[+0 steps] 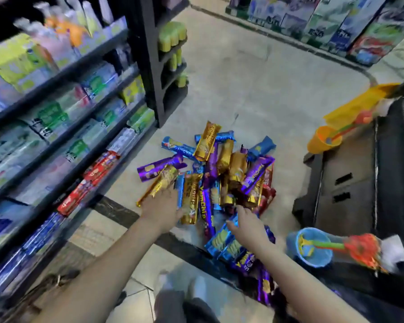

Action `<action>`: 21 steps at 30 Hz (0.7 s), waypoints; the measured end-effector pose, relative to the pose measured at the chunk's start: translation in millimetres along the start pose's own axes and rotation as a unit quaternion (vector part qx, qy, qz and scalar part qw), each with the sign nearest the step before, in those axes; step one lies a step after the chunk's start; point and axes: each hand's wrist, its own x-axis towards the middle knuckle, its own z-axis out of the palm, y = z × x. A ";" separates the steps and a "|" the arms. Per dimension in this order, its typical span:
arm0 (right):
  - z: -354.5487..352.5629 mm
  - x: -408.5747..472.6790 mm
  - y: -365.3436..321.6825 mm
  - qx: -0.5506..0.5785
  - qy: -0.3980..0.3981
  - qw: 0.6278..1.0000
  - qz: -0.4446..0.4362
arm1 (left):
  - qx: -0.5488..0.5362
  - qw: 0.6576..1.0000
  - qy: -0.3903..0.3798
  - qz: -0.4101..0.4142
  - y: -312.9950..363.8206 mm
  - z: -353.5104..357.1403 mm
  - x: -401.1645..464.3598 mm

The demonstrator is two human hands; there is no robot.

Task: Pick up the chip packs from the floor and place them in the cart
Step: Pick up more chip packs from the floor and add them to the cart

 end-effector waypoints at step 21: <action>426.1 441.7 105.6 0.245 -0.137 0.953 0.119 | -0.134 0.970 -0.132 -0.153 -18.5 450.1 455.4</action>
